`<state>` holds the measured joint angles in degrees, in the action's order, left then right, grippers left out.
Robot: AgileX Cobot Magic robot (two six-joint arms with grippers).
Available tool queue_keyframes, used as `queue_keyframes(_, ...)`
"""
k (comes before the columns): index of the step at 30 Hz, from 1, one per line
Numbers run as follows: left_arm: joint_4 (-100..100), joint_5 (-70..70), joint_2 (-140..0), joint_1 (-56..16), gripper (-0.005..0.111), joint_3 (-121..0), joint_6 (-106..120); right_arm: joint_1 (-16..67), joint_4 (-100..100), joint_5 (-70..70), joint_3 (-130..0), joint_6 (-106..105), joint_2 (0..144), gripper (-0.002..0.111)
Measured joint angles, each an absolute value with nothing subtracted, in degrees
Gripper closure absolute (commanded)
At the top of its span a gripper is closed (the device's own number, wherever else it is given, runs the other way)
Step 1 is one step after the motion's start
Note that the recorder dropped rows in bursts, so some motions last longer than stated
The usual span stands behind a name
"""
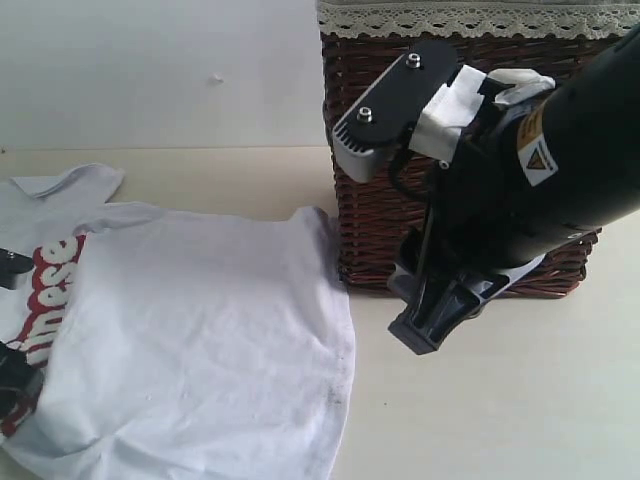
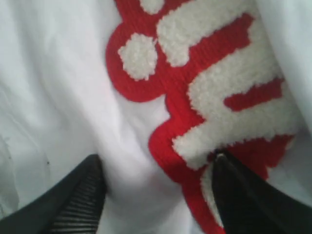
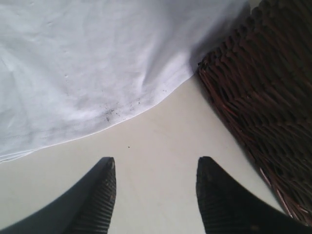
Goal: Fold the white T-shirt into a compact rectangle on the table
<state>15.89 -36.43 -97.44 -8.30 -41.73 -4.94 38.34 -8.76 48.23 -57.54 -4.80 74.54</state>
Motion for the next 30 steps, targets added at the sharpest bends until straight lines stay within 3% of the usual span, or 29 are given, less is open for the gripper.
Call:
queue_keyframes(2,15.9,-37.3,-98.0,-8.3,0.101,-43.0,-4.9,38.3,-8.8,48.2,-57.5,-4.8,74.5,0.058)
queue_keyframes(3,16.0,-37.5,-98.3,-8.3,0.106,-43.6,-4.8,38.3,-8.8,48.2,-57.5,-4.8,74.5,0.058)
queue_keyframes(24,21.7,-40.9,-92.3,-8.3,0.107,-58.6,-1.7,38.3,-8.8,48.2,-57.5,-4.8,74.5,0.058)
queue_keyframes(30,15.0,-56.9,-92.4,-8.3,0.107,-66.6,10.7,38.3,-7.8,48.2,-57.5,-5.5,74.5,0.058)
